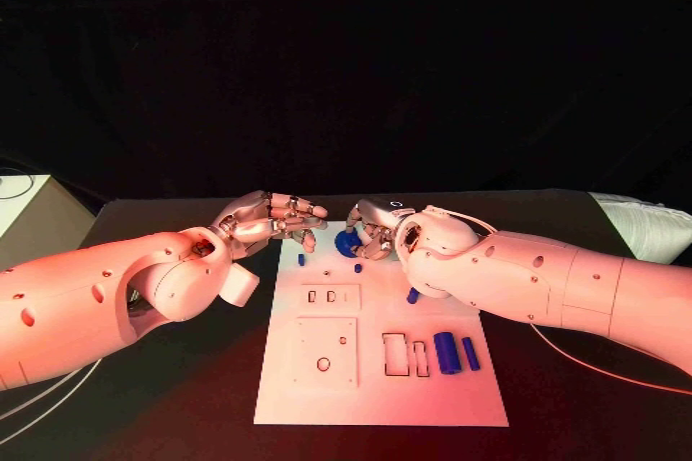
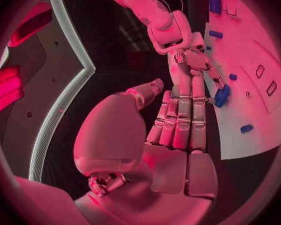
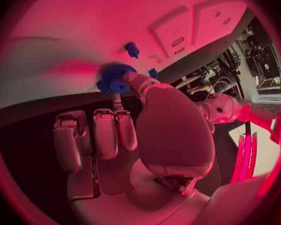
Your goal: Assemble the parts on the task board
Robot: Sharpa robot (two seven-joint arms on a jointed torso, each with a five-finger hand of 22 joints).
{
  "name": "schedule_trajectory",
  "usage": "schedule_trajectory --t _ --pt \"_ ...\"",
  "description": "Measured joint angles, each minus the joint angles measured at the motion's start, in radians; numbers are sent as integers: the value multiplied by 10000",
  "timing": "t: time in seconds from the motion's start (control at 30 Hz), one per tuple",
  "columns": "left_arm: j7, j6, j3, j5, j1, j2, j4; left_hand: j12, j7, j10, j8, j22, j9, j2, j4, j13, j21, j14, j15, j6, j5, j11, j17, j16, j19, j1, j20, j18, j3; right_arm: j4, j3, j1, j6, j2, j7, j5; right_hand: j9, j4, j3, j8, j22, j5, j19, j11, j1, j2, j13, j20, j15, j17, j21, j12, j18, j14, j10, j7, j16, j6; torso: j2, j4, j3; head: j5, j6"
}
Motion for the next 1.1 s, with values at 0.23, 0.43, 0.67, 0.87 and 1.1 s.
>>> schedule_trajectory --t 0.23,0.43,0.67,0.87,1.1 --pt "-14 1 0 0 0 -3 4 0 0 -24 0 -7 -1 0 0 0 0 0 0 0 0 24 6 0 0 0 0 -1 0 -60 3 -7 130 76 -30 -11 0 -76 76 114 -1 -190 0 18 -174 16 -1 0 0 0 -56 -79 1 0 -123 44 -34 -89 -7 -7 2 13 -30" --pt "-22 1 1 0 0 -2 4 0 0 -38 0 -10 -1 0 0 0 0 0 0 0 0 38 9 1 0 0 0 -1 -1 -114 14 2 223 118 -54 -18 0 -76 76 232 -2 -231 0 54 -174 16 -1 0 1 -1 -96 -79 1 -1 -159 58 -73 -130 -15 -11 2 -2 -39" --pt "-32 1 1 0 0 -1 4 0 0 -38 0 -10 -2 0 0 1 0 0 0 0 0 38 9 4 0 0 0 -1 0 -127 15 5 233 116 -57 -23 0 -104 104 539 -3 -364 0 91 -382 -64 -2 0 38 -1 -132 -155 1 -39 -268 61 -147 -205 -18 -1 2 -7 -35" --pt "-38 1 1 -2 0 0 -1 0 0 -38 0 -10 -3 0 0 1 0 0 0 0 0 38 8 4 0 0 0 0 0 -106 15 5 224 100 -53 -26 0 -106 106 613 -4 -563 0 89 -539 -110 -2 0 38 -2 -192 -175 0 -39 -339 88 -154 -319 -18 0 2 -8 -34" --pt "-48 2 1 -5 0 4 -6 0 0 -37 0 -9 -3 0 0 2 0 0 0 0 0 37 8 4 0 0 0 -1 0 -54 8 0 157 70 -30 -26 -69 -106 106 630 -5 -641 0 89 -594 -115 -3 1 38 -2 -193 -195 1 -38 -339 70 -189 -353 -18 0 1 4 -40"
